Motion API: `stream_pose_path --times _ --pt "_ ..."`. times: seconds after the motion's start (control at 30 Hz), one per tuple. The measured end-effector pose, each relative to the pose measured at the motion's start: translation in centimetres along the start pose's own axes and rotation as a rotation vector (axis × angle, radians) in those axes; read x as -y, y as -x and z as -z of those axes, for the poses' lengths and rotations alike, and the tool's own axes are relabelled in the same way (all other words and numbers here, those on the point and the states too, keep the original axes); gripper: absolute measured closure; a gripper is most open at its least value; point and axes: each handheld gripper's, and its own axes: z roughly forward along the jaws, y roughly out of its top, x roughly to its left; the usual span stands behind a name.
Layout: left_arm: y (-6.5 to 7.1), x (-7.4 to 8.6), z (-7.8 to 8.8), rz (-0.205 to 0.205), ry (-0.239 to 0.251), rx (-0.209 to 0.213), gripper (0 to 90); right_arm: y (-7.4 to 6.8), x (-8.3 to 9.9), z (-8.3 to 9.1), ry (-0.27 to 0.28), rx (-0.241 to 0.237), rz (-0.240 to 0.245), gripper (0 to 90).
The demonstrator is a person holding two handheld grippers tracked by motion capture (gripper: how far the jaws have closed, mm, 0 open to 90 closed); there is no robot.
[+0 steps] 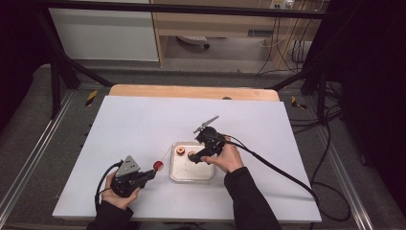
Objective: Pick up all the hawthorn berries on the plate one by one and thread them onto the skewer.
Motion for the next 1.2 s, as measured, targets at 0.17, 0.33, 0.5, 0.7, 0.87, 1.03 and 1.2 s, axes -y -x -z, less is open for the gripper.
stream_pose_path --times 0.17,0.33,0.5,0.7,0.87,1.03,1.2 --pt "0.0 0.0 0.0 0.001 -0.002 0.002 88.5 0.0 -1.1 -1.5 -0.046 -0.023 0.015 24.4" --pt "0.0 0.0 0.0 0.001 0.002 0.003 88.5 0.3 -1.6 -2.6 -0.102 -0.035 0.018 30.8" --pt "0.1 0.0 -0.1 -0.003 -0.005 0.005 88.5 0.5 -1.9 -3.5 -0.14 -0.026 0.04 36.0" --pt "0.1 0.0 -0.1 -0.004 -0.003 0.006 88.5 0.6 -1.9 -4.4 -0.163 -0.042 0.044 42.9" --pt "0.2 0.0 -0.2 -0.006 -0.006 0.007 88.5 0.6 -1.9 -4.5 -0.168 -0.047 0.035 47.9" --pt "0.2 0.0 -0.2 -0.009 -0.01 0.007 88.5 0.7 -1.9 -4.8 -0.181 -0.049 0.031 51.8" --pt "0.2 0.0 -0.2 -0.01 -0.01 0.006 88.5 0.7 -1.9 -4.8 -0.177 -0.055 0.026 57.0"
